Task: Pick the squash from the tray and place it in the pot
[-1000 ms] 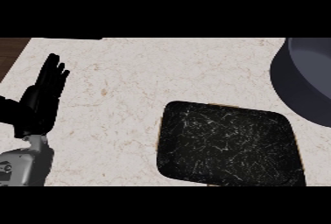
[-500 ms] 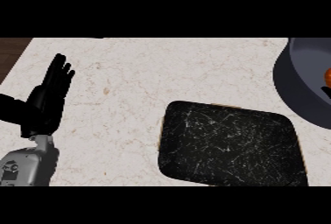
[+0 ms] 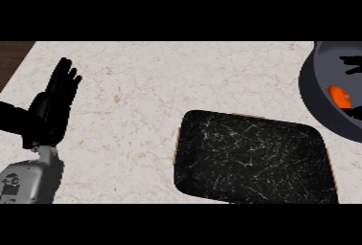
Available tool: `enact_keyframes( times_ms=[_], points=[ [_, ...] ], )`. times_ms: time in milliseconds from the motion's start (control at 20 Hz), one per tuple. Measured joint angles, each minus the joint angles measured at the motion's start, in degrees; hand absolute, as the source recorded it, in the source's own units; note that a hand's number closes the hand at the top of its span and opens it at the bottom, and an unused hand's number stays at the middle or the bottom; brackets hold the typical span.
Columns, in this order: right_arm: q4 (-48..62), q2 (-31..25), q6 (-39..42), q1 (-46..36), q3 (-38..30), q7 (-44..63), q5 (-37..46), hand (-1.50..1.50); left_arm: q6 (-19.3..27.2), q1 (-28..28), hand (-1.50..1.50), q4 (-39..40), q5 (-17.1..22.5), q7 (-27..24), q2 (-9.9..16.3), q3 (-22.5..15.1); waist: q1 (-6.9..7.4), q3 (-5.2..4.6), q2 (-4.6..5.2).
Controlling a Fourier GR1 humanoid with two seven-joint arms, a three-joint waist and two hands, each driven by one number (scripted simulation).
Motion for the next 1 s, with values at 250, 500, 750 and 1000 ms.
enact_keyframes(
  times_ms=[250, 500, 750, 1000],
  points=[
    [4.3, -0.1, 8.1, -2.3, -5.1, -1.7, -5.7, -1.50, -0.6, 0.4, 0.00, 0.3, 0.7, -0.3, 0.4, 0.8, -0.32, 0.06, 0.01],
    [7.7, -2.8, 12.9, -4.1, -9.6, 1.1, -10.3, -1.50, -0.3, -0.5, 0.00, 0.3, 0.4, 0.1, 0.2, 0.7, -0.38, 0.14, 0.17],
    [9.1, -7.4, 17.4, -4.4, -12.1, 4.4, -13.0, -1.50, -0.1, -1.3, 0.00, 0.4, 0.6, 0.5, 0.1, 0.9, -0.36, 0.25, 0.40],
    [9.1, -11.4, 20.7, -3.2, -13.5, 6.9, -14.6, -1.50, 0.1, -1.2, 0.00, 0.3, 0.3, 0.4, -0.1, 0.8, -0.40, 0.37, 0.54]
  ],
)
